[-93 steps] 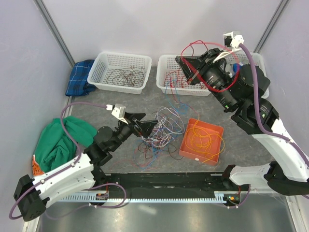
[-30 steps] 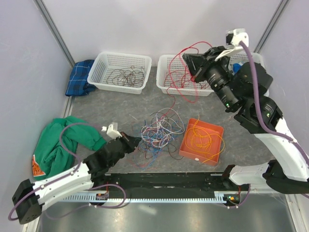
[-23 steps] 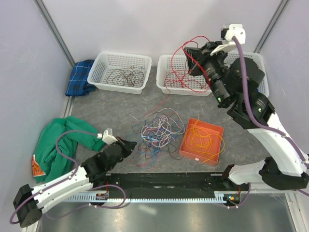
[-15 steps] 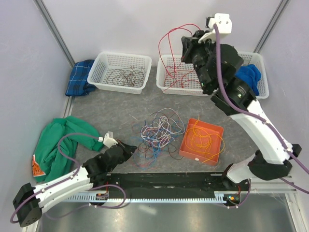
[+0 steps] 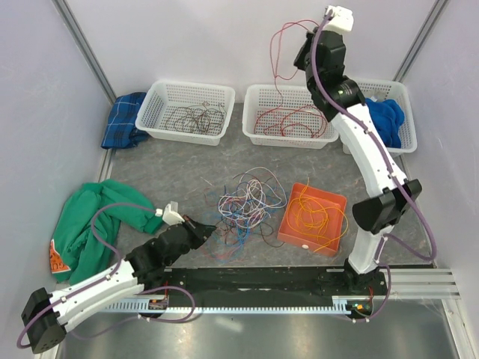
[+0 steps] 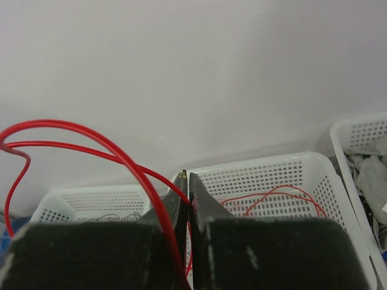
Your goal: Untangle the cables
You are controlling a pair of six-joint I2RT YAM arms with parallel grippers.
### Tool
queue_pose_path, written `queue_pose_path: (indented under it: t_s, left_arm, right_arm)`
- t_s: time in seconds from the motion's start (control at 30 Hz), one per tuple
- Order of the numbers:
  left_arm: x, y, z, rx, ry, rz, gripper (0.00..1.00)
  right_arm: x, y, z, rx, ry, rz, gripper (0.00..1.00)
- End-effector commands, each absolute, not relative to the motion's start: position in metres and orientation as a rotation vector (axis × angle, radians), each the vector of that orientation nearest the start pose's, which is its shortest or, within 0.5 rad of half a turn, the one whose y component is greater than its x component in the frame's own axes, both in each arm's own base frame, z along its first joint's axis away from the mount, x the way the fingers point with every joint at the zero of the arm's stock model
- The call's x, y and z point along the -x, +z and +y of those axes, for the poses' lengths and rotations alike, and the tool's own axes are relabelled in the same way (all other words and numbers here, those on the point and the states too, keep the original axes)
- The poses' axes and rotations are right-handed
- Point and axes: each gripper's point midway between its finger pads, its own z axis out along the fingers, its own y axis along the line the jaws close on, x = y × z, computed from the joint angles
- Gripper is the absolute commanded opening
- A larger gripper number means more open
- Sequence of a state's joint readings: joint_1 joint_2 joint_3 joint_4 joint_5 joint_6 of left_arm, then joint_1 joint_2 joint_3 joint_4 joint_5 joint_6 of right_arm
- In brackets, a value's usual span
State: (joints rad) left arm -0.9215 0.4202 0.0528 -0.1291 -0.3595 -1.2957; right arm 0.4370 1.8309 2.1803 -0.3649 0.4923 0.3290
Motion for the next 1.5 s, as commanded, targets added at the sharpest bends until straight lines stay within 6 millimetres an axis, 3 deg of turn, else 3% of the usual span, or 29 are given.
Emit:
queue_pose_path:
  t_s: [0.0, 0.07, 0.2, 0.23, 0.27, 0.3, 0.33, 0.4, 0.43, 0.5, 0.53, 0.73, 0.77, 0.8, 0.9, 0.93, 0.97, 1.03, 1.1, 1.13, 1.17, 1.2, 1.23, 1.27, 1.3, 1.33, 1.37, 1.43, 1.47]
  left_arm:
    - [-0.165, 0.043, -0.175, 0.554, -0.926, 2.113, 0.03]
    - [-0.166, 0.043, -0.174, 0.549, -0.917, 2.11, 0.04]
    - [-0.169, 0.041, -0.169, 0.544, -0.88, 2.101, 0.07]
    - [-0.169, 0.041, -0.169, 0.544, -0.877, 2.1, 0.13]
    - [-0.17, 0.041, -0.169, 0.547, -0.874, 2.097, 0.18]
    - [-0.17, 0.04, -0.168, 0.55, -0.869, 2.093, 0.25]
    - [-0.171, 0.04, -0.168, 0.547, -0.872, 2.091, 0.41]
    - [-0.172, 0.042, -0.169, 0.542, -0.872, 2.087, 0.59]
    - [-0.172, 0.042, -0.169, 0.542, -0.868, 2.088, 0.69]
    - [-0.172, 0.042, -0.169, 0.535, -0.858, 2.094, 0.76]
    - [-0.172, 0.043, -0.169, 0.533, -0.852, 2.101, 0.78]
    - [-0.169, 0.041, -0.172, 0.535, -0.847, 2.14, 0.8]
    - [-0.169, 0.041, -0.173, 0.536, -0.848, 2.143, 0.8]
    - [-0.169, 0.041, -0.173, 0.536, -0.849, 2.145, 0.8]
    - [-0.17, 0.047, -0.176, 0.513, -0.852, 2.141, 0.83]
    - [-0.171, 0.052, -0.177, 0.507, -0.853, 2.14, 0.85]
    - [-0.17, 0.054, -0.177, 0.5, -0.849, 2.144, 0.86]
    - [-0.173, 0.065, -0.178, 0.495, -0.847, 2.137, 0.92]
    - [-0.172, 0.062, -0.174, 0.489, -0.799, 2.163, 0.96]
    - [-0.173, 0.068, -0.175, 0.486, -0.795, 2.161, 0.97]
    - [-0.173, 0.066, -0.172, 0.481, -0.766, 2.171, 0.97]
    - [-0.173, 0.066, -0.172, 0.477, -0.749, 2.182, 0.98]
    - [-0.175, 0.072, -0.173, 0.474, -0.749, 2.176, 0.98]
    - [-0.176, 0.074, -0.172, 0.472, -0.735, 2.174, 0.98]
    - [-0.175, 0.072, -0.17, 0.466, -0.708, 2.193, 0.98]
    - [-0.178, 0.079, -0.172, 0.464, -0.709, 2.185, 0.98]
    - [-0.178, 0.08, -0.172, 0.459, -0.697, 2.189, 0.98]
    - [-0.18, 0.084, -0.172, 0.448, -0.672, 2.197, 0.98]
    - [-0.181, 0.085, -0.172, 0.445, -0.66, 2.198, 0.99]
  right_arm:
    - [-0.546, 0.45, 0.133, -0.427, 0.273, 1.559, 0.0]
    - [-0.559, 0.43, 0.127, -0.435, 0.242, 1.59, 0.0]
    - [-0.585, 0.367, 0.132, -0.387, 0.174, 1.709, 0.02]
    - [-0.587, 0.358, 0.136, -0.371, 0.172, 1.729, 0.27]
    - [-0.589, 0.347, 0.137, -0.359, 0.167, 1.751, 0.42]
    - [-0.591, 0.338, 0.138, -0.358, 0.158, 1.767, 0.52]
    - [-0.591, 0.334, 0.138, -0.362, 0.152, 1.772, 0.68]
    - [-0.588, 0.328, 0.136, -0.373, 0.113, 1.78, 0.83]
    - [-0.586, 0.328, 0.135, -0.362, 0.085, 1.779, 0.98]
    - [-0.577, 0.332, 0.135, -0.352, 0.011, 1.771, 0.98]
    - [-0.573, 0.334, 0.124, -0.368, -0.078, 1.756, 0.98]
    - [-0.545, 0.344, 0.102, -0.418, -0.26, 1.723, 0.98]
    - [-0.541, 0.332, 0.105, -0.435, -0.217, 1.744, 0.98]
    - [-0.531, 0.346, 0.109, -0.451, -0.136, 1.724, 0.98]
    - [-0.502, 0.354, 0.141, -0.421, 0.162, 1.67, 0.98]
    - [-0.489, 0.326, 0.149, -0.399, 0.184, 1.706, 0.98]
    - [-0.47, 0.353, 0.167, -0.365, 0.285, 1.641, 0.98]
    - [-0.449, 0.34, 0.183, -0.309, 0.307, 1.671, 0.98]
    - [-0.419, 0.347, 0.206, -0.225, 0.348, 1.666, 0.98]
    - [-0.408, 0.329, 0.211, -0.19, 0.342, 1.7, 0.98]
    - [-0.389, 0.337, 0.219, -0.159, 0.386, 1.683, 0.98]
    - [-0.378, 0.332, 0.224, -0.132, 0.408, 1.694, 0.98]
    - [-0.367, 0.307, 0.225, -0.099, 0.399, 1.739, 0.98]
    - [-0.351, 0.319, 0.23, -0.086, 0.455, 1.698, 0.98]
    - [-0.342, 0.312, 0.232, -0.066, 0.468, 1.706, 0.98]
    - [-0.331, 0.289, 0.232, -0.035, 0.464, 1.744, 0.98]
    - [-0.314, 0.294, 0.234, -0.014, 0.5, 1.727, 0.98]
    - [-0.296, 0.267, 0.232, 0.005, 0.501, 1.764, 0.98]
    - [-0.28, 0.269, 0.236, 0.027, 0.54, 1.756, 0.98]
